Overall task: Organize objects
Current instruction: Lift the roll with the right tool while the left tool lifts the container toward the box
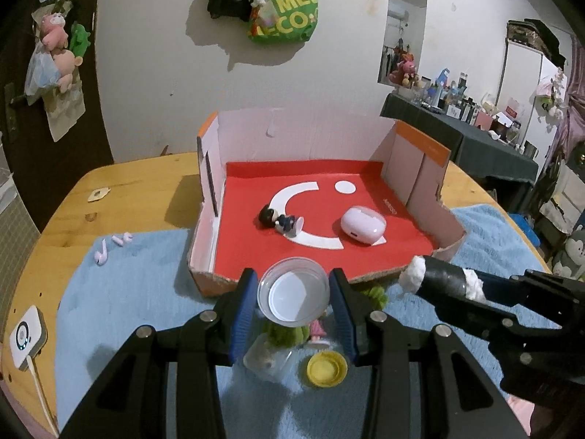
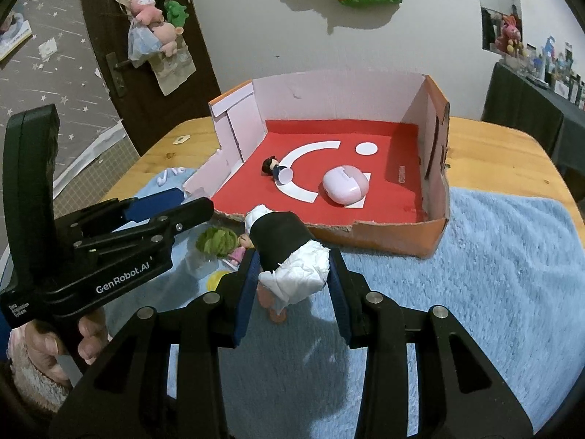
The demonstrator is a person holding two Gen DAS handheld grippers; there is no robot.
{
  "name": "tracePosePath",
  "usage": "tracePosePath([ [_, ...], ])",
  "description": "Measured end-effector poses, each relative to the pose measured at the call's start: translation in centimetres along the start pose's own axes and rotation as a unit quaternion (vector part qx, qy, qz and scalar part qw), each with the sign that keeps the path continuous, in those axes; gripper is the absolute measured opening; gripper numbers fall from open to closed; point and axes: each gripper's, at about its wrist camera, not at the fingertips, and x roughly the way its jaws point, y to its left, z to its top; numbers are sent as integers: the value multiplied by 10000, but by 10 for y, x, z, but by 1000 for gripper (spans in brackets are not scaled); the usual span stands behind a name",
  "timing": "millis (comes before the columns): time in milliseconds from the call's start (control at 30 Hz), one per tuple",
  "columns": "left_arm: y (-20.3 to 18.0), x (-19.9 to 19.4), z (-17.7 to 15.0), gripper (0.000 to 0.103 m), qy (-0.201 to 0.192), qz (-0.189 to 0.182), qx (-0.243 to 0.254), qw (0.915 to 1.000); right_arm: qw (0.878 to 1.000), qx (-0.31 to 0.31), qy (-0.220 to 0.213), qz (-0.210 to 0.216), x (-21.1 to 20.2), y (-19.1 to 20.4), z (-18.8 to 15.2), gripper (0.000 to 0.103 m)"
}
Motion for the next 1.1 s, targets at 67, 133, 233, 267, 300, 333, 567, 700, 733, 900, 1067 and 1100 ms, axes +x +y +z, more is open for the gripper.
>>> tracePosePath([
  [67, 0, 1, 2, 43, -14, -10, -1, 10000, 10000, -3, 6, -10, 1, 1, 2, 36],
  [133, 0, 2, 4, 43, -26, -15, -2, 10000, 10000, 2, 19, -14, 2, 1, 4, 36],
  [233, 1, 5, 7, 43, -30, -31, -6, 10000, 10000, 1, 31, -22, 4, 1, 6, 36],
  [267, 1, 5, 8, 43, -28, -39, -8, 10000, 10000, -1, 38, -28, 5, 1, 7, 36],
  [300, 1, 6, 8, 43, -25, -41, -4, 10000, 10000, -2, 46, -35, 5, 1, 8, 36],
  [333, 1, 7, 9, 43, -24, -38, 3, 10000, 10000, -1, 49, -38, 5, 1, 8, 36],
  [567, 3, 13, 13, 43, 35, -57, 3, 10000, 9999, 7, 93, -44, 11, 0, 15, 36],
  [700, 3, 20, 18, 43, 91, -56, 25, 9999, 9999, 19, 123, -39, 15, -3, 20, 36],
  [733, 3, 21, 19, 43, 102, -58, 32, 9999, 9999, 28, 138, -34, 17, -4, 21, 36],
  [900, 2, 32, 23, 43, 205, -47, 71, 9998, 9997, 94, 247, -5, 27, -11, 25, 36],
  [1067, 2, 43, 26, 43, 316, -92, 66, 9994, 9995, 86, 295, 4, 34, -14, 28, 36],
  [1100, 3, 46, 27, 43, 352, -100, 69, 9993, 9995, 64, 299, -8, 35, -14, 30, 36],
])
